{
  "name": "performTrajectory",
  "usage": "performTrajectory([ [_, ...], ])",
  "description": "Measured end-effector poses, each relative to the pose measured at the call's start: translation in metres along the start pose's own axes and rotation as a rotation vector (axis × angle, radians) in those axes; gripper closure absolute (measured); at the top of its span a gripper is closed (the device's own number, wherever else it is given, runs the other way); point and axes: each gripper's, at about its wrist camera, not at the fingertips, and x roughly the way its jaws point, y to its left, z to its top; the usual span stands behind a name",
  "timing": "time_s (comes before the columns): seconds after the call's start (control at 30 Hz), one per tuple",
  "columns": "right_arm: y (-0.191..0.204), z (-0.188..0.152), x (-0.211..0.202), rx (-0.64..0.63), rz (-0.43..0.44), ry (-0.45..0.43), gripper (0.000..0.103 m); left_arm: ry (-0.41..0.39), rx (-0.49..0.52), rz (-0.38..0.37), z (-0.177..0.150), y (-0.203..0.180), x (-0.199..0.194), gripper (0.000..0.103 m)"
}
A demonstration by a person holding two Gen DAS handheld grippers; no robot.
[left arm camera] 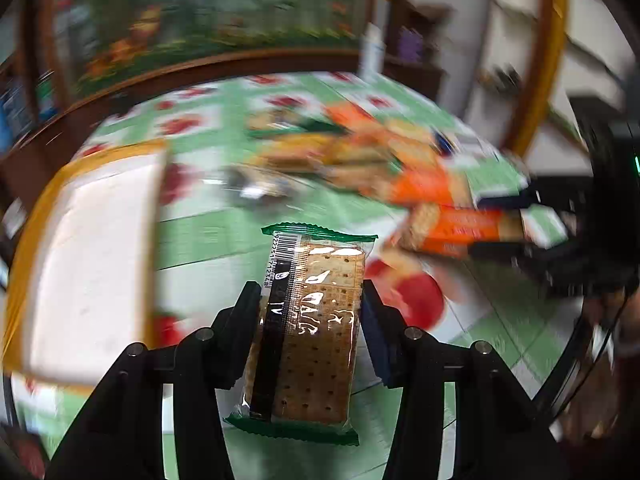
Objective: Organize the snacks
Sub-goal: 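Grasp the clear cracker pack with left tool while right tool grasps orange cracker pack, then lower both packs into the white tray and open both tools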
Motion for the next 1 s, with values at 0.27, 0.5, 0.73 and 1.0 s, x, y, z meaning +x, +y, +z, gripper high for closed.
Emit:
performTrajectory([
  [0.27,0.070,0.070,0.006,-0.069,0.134,-0.139,0.049,-0.105,-0.216,0.196,-0.002,0.087,-0.045,0.056],
  [0.5,0.122,0.146,0.042,-0.038,0.260,-0.234,0.049,-0.089,-0.314,0.354,0.000,0.132,-0.037,0.055],
  [0.73,0.172,0.186,0.100,-0.069,0.263,-0.178,0.049,-0.043,-0.379,0.446,-0.013,0.163,-0.022,0.055],
  [1.0,0.193,0.183,0.124,-0.093,0.244,-0.147,0.049,-0.029,-0.428,0.497,-0.015,0.183,-0.015,0.056],
])
